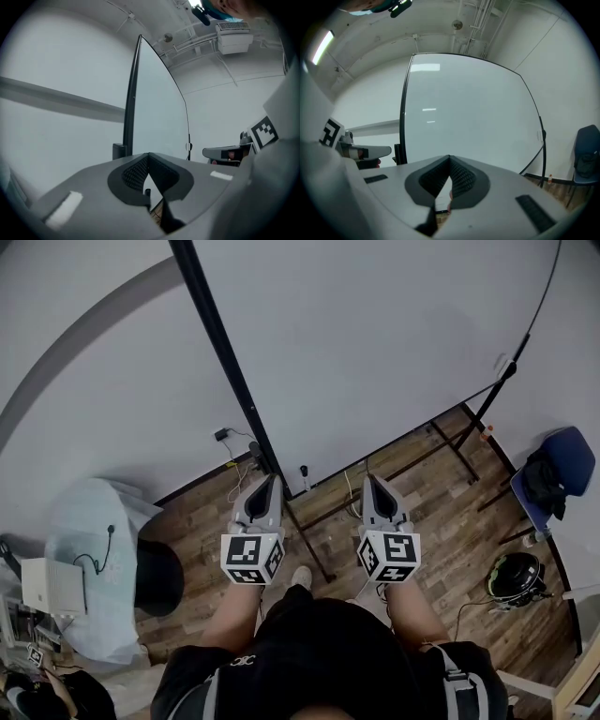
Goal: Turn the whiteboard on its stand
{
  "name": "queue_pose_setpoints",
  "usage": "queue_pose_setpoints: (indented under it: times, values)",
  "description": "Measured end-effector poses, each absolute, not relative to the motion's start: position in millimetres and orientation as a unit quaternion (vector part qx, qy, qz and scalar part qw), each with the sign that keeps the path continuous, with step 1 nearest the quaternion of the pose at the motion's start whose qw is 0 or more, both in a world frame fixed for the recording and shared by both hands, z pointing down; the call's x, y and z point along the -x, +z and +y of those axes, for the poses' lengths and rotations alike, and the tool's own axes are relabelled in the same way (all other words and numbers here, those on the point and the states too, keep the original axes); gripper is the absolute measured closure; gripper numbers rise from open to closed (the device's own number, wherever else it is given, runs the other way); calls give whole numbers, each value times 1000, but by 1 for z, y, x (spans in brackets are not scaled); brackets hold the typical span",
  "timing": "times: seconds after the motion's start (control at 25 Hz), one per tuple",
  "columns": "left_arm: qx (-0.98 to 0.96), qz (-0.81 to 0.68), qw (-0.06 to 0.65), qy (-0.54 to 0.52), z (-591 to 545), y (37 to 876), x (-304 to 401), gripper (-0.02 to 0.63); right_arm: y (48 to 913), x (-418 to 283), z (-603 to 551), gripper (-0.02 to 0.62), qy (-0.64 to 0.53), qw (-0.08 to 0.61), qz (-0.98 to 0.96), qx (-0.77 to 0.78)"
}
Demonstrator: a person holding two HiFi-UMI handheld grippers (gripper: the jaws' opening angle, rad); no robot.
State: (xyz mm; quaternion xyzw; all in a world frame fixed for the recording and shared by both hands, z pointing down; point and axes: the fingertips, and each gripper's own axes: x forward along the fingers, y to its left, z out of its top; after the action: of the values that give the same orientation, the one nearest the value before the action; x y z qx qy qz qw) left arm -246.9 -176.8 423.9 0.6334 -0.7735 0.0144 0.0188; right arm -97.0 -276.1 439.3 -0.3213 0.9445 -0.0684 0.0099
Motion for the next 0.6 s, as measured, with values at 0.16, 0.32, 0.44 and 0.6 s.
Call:
queue_pose_setpoints:
  times: [0.16,0.32,0.44,0.6]
  values:
    - [-643,-765,34,19,-196,435,223,597,439,72,-280,603,-58,15,933,355]
    - [-654,-754,54,20,-210,452,198,597,447,52,-281,603,-47,-2,930,364]
    - [-662,-747,59,25,-218,460,185,597,450,42,-279,603,-60,1,932,357]
    - [-667,-742,60,25,-225,459,178,597,446,33,-278,603,-53,7,932,359]
